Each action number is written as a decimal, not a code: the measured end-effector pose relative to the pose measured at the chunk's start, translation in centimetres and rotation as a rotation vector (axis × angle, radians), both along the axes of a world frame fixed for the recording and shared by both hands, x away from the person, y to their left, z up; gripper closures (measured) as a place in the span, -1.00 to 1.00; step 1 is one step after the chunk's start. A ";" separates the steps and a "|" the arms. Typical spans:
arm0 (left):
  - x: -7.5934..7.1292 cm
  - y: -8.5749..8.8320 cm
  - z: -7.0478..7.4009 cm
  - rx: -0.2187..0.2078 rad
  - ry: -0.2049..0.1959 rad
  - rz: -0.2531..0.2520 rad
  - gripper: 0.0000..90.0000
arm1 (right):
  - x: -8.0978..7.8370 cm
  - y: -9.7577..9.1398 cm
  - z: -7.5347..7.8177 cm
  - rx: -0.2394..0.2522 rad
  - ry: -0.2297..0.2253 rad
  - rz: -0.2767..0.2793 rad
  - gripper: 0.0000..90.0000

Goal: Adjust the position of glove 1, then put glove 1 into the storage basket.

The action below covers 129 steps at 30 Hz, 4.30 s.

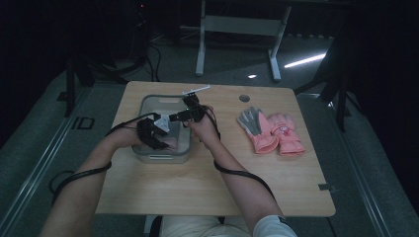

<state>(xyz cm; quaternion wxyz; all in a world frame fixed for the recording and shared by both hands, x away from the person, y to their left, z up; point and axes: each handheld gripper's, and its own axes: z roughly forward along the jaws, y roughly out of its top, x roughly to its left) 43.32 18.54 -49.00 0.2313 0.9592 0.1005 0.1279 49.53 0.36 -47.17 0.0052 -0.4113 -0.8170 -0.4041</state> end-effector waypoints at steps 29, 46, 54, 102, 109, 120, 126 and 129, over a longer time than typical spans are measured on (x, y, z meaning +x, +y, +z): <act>-2.1 -2.3 2.8 -0.288 0.075 0.258 -0.96 | -3.3 -11.2 2.7 0.091 -0.180 0.008 -0.69; -4.5 -8.7 3.2 -0.297 0.085 0.134 -0.96 | -4.5 -19.8 2.3 -0.038 -0.248 -0.031 0.15; -6.8 -12.5 2.9 -0.294 0.093 0.040 -0.96 | -3.8 -22.8 2.0 -0.105 -0.252 -0.051 0.39; -13.9 -15.4 -7.6 -0.426 0.080 0.075 -0.96 | -0.1 -25.3 -3.4 -0.298 -0.131 -0.199 0.94; -14.2 -15.5 -7.6 -0.417 0.061 0.065 -0.96 | -3.8 -24.6 0.1 -0.182 -0.215 -0.218 0.95; -14.0 -15.4 -7.8 -0.430 0.025 0.062 -0.96 | -11.0 -22.4 2.8 -0.176 -0.296 -0.351 0.95; -13.9 -15.3 -7.9 -0.426 0.016 0.066 -0.96 | -12.2 -21.6 1.7 -0.151 -0.244 -0.414 0.95; -13.9 -15.2 -7.9 -0.434 0.017 0.068 -0.96 | -12.1 -20.9 -0.6 -0.178 -0.186 -0.414 0.95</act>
